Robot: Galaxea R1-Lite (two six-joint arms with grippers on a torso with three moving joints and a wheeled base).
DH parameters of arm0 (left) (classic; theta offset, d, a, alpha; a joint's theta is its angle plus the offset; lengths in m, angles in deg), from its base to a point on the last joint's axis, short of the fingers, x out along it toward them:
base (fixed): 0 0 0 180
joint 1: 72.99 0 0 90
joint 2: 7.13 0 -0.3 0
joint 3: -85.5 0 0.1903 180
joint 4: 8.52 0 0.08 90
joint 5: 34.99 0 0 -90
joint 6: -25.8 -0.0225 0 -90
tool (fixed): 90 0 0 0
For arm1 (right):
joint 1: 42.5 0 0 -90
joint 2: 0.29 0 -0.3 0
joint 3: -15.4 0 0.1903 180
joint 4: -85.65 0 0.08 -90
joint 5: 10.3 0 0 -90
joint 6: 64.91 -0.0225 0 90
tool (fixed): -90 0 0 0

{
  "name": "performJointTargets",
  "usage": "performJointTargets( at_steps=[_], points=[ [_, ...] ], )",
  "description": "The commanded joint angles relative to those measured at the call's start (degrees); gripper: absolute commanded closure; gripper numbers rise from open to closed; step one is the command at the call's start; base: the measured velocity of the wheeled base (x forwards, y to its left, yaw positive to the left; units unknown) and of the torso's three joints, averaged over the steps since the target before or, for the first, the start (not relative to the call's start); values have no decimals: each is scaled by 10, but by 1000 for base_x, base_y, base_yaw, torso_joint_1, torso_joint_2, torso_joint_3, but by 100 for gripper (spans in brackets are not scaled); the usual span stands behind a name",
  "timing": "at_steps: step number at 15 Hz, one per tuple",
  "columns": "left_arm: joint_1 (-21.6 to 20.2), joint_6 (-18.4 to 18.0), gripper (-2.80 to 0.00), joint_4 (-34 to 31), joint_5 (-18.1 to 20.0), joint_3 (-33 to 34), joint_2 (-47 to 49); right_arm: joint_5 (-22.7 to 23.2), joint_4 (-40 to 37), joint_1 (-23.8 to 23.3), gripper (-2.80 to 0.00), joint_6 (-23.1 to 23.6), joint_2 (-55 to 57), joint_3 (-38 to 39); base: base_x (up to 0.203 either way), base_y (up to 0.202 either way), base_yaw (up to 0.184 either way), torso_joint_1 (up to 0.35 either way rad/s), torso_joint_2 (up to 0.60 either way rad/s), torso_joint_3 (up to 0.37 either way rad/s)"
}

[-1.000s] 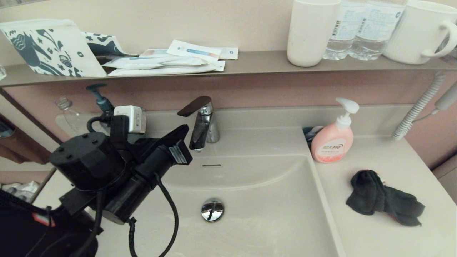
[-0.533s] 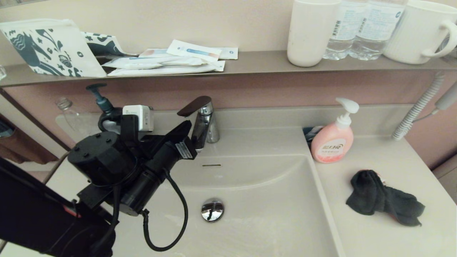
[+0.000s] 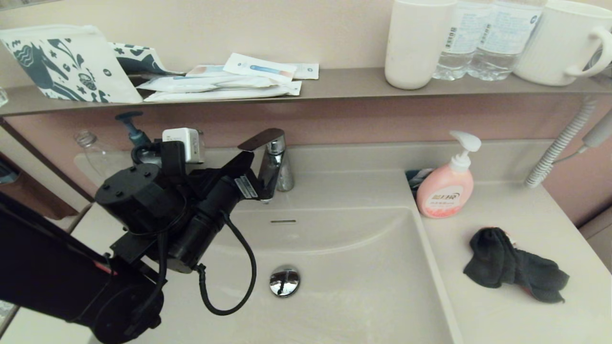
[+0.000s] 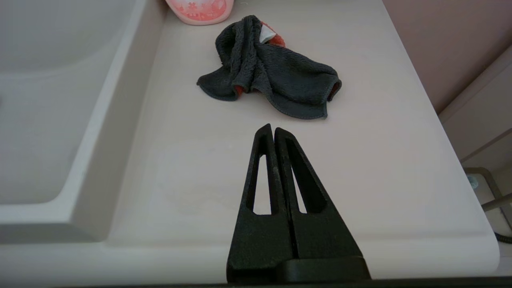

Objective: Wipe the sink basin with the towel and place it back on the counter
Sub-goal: Turn on the faucet

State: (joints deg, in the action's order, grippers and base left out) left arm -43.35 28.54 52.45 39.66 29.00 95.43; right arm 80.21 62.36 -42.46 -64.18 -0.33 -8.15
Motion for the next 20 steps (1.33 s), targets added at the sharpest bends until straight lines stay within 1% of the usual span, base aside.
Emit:
performJointTargets(
  at_steps=[1,12,14,20],
  points=[
    [-5,0,0,6,-1,-5,-4,0,0,0,0,0,0,0,0,0,0,0,0,0],
    [-5,-3,0,0,0,-16,-15,0,0,0,0,0,0,0,0,0,0,0,0,0],
    [-5,-10,0,2,0,-13,-16,0,0,0,0,0,0,0,0,0,0,0,0,0],
    [-23,-11,0,0,2,-11,-31,0,0,0,0,0,0,0,0,0,0,0,0,0]
  ],
)
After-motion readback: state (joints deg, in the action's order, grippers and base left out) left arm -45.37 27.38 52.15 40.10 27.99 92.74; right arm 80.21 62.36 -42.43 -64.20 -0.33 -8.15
